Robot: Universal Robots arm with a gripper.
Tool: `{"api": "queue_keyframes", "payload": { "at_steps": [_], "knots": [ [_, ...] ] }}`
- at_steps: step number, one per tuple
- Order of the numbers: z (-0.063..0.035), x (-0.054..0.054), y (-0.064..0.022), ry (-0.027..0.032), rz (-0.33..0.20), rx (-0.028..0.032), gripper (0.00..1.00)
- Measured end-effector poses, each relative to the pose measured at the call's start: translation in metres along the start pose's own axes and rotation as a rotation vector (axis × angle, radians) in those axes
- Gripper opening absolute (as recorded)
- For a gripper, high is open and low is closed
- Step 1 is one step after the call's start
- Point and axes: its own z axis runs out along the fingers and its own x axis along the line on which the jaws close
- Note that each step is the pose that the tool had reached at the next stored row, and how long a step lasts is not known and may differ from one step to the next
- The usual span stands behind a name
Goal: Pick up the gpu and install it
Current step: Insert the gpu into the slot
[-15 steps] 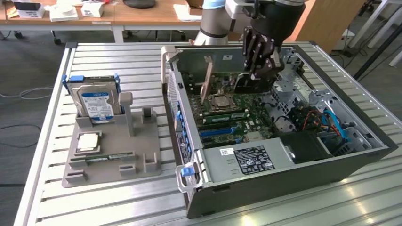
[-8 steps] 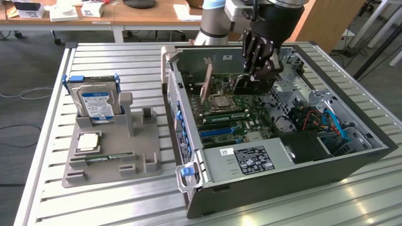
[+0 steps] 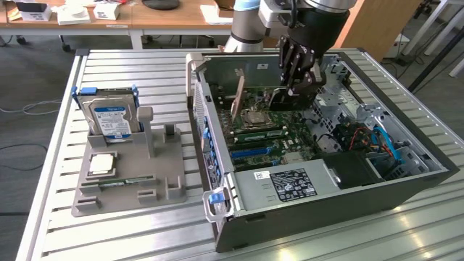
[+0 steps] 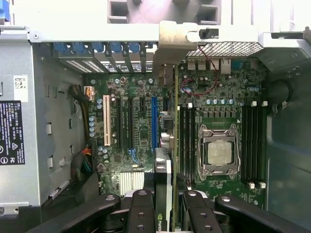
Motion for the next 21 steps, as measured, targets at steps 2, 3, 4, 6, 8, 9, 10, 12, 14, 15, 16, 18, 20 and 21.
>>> {"api": "queue_keyframes", "payload": {
  "at_steps": [2,3,4,6,8,9,10,12,14,15,16,18,20,21],
  "knots": [
    [0.0010,0.000,0.0000,0.0000,0.000,0.0000,0.27],
    [0.0015,0.000,0.0000,-0.0001,0.000,0.0000,0.27],
    [0.0021,0.000,0.0000,-0.0001,0.000,0.0000,0.27],
    [0.0034,0.000,0.0000,0.0000,0.000,0.0000,0.27],
    [0.0045,0.000,0.0000,0.0000,0.000,-0.0001,0.27],
    [0.0051,0.000,0.0000,0.0000,0.000,0.0000,0.27],
    [0.0056,0.000,0.0000,0.0000,0.000,0.0000,0.27],
    [0.0066,0.000,-0.0001,-0.0001,0.000,-0.0001,0.27],
    [0.0076,0.000,-0.0001,0.0000,0.000,0.0000,0.27],
    [0.0082,0.000,-0.0001,0.0000,0.000,0.0000,0.27],
    [0.0088,0.000,0.0000,-0.0001,0.000,0.0000,0.27],
    [0.0101,0.000,-0.0001,-0.0001,0.000,0.0000,0.27],
    [0.0117,0.000,-0.0001,-0.0001,-0.001,0.0000,0.27],
    [0.0126,0.001,-0.0001,-0.0001,-0.001,0.0000,0.27]
  ]
}}
